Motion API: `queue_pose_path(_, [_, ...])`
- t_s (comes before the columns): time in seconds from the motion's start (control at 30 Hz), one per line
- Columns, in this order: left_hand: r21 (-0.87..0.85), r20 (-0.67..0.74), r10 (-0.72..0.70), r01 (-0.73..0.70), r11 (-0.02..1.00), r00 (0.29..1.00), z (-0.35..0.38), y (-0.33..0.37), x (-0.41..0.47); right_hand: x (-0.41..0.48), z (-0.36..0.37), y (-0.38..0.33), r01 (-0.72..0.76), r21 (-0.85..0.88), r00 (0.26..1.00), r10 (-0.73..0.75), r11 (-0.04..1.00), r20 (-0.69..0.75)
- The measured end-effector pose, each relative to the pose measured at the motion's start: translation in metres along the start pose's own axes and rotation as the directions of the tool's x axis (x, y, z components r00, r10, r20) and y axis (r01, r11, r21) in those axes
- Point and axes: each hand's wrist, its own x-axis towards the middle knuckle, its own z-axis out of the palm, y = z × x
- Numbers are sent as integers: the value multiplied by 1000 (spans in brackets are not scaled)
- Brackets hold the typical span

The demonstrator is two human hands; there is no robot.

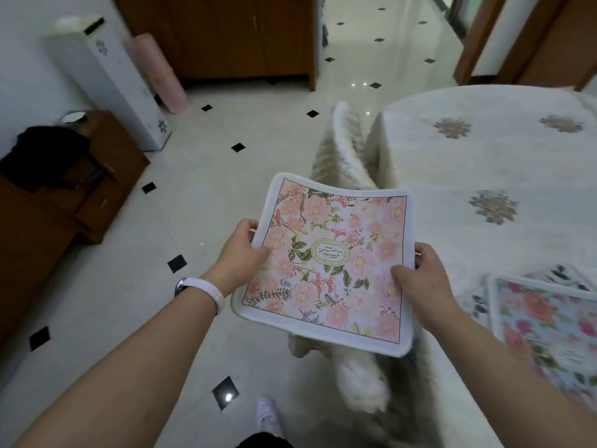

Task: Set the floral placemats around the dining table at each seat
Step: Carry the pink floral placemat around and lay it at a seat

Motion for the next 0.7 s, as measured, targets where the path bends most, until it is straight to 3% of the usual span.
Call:
queue_pose_path(0.17, [-80, -49, -85, 81, 994, 995, -106, -66, 19, -5, 121, -34, 34, -70, 998, -31, 997, 47])
queue_pose_path(0.33, [-191, -115, -105, 82, 978, 988, -181, -94, 39, 3, 194, -92, 138, -155, 984, -118, 978, 134])
queue_pose_path(0.53, [-288, -177, -116, 61, 956, 977, -221, -101, 66, 23, 243, -133, 199, -137, 976, -183, 970, 119])
queue_pose_path(0.7, [-297, -166, -135, 81, 951, 977, -231, -105, 105, 61, 267, -136, 141, -125, 985, -127, 982, 114])
